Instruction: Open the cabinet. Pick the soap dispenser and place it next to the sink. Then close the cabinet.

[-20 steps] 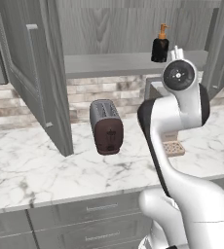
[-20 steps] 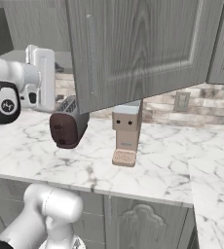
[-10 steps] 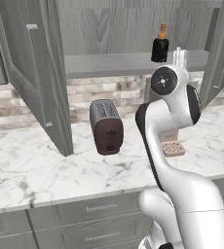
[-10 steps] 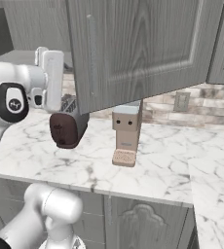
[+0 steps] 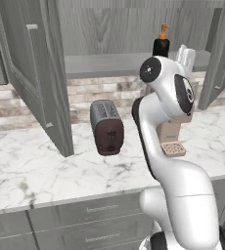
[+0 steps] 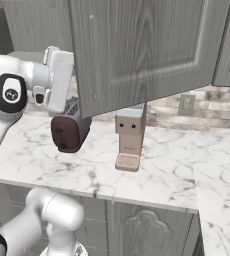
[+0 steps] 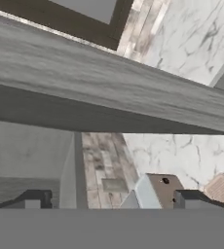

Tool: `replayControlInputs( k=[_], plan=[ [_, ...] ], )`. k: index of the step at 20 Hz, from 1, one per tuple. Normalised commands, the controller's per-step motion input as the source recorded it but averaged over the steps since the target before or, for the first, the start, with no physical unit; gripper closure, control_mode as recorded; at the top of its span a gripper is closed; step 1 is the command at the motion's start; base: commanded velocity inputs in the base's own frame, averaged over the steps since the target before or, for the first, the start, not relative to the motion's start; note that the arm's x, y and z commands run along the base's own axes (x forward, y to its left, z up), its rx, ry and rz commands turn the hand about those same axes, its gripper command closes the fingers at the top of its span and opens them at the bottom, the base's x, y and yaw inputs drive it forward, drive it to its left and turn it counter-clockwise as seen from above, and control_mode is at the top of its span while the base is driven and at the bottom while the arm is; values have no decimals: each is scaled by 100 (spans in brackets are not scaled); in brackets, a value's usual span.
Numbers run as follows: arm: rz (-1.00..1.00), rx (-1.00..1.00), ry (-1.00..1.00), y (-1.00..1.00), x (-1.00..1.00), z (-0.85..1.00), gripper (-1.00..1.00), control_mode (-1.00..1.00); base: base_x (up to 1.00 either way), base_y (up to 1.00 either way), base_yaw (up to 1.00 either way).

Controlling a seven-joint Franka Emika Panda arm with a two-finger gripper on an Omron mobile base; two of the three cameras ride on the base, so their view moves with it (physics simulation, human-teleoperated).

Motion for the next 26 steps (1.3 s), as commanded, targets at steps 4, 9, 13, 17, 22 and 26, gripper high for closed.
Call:
replayControlInputs(
  k=[4,9,13,17,22,26],
  plan=[
    [-21,14,-8,-11,0,-1,-100,-100,0,0,0],
    [-17,13,-13,-13,0,-8,-100,-100,0,0,0],
    [-13,13,-15,-11,0,-16,-100,-100,0,0,0],
    [-11,14,-17,-9,-1,-15,-100,-100,0,0,0],
    [-9,15,-18,-12,-19,-11,-100,-100,0,0,0],
    [-10,16,-18,-15,-26,-11,-100,-100,0,0,0]
  ],
)
